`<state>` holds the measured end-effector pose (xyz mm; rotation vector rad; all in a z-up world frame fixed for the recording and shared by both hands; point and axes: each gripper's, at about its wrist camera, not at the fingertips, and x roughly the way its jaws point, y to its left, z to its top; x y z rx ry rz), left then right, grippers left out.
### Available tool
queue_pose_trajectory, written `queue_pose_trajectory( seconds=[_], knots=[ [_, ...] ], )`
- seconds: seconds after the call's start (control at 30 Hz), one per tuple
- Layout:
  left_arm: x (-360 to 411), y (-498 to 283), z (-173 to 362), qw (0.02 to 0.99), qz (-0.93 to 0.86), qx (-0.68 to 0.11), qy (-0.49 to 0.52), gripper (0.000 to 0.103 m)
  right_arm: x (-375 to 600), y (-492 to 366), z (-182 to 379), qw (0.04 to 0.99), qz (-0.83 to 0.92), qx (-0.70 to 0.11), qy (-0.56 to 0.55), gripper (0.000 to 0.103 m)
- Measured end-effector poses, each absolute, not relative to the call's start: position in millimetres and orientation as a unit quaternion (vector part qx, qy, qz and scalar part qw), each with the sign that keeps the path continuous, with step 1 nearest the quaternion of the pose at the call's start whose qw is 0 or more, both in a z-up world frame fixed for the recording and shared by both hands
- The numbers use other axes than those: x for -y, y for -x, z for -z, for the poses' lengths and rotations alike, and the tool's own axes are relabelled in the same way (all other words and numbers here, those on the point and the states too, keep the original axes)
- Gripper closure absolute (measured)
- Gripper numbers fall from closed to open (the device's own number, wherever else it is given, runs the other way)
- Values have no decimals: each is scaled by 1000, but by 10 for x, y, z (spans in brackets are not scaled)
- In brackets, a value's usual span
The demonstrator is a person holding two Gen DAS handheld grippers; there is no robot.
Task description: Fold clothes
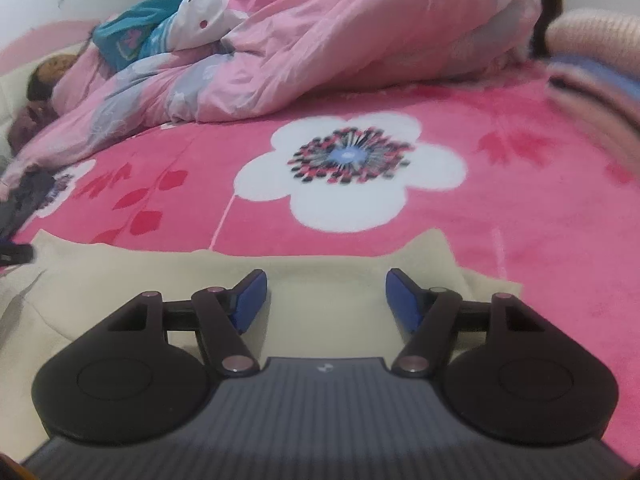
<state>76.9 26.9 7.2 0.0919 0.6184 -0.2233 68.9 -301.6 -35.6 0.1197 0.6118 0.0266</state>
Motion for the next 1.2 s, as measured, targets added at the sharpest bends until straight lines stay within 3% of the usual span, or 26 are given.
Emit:
queue_pose_trajectory(
  seconds=[0.1,0.23,0.3,0.47,0.6,0.7,0.77,1.2],
  knots=[
    [-201,-408,-109,944,130,-294,-66,13,2805,-351,139,960,-48,-271,-47,35],
    [-61,-167,203,925,146,-341,-81,11,2423,-149,359,953,-78,-292,-23,31],
    [-16,-165,429,916,130,-370,-81,7,2251,-156,633,950,-77,-304,10,20],
    [23,-199,377,912,106,-389,-73,7,2218,-144,492,945,-53,-324,2,21],
    [80,-226,360,909,84,-403,-69,5,2181,264,288,957,-48,-286,21,20],
    [73,-203,357,911,70,-402,-63,3,2171,401,510,947,-50,-315,25,15],
    [76,-186,369,912,65,-401,-61,2,2111,505,697,958,-47,-277,53,15],
    [95,-150,366,913,45,-403,-47,0,1954,415,463,957,-18,-287,20,9]
  ],
)
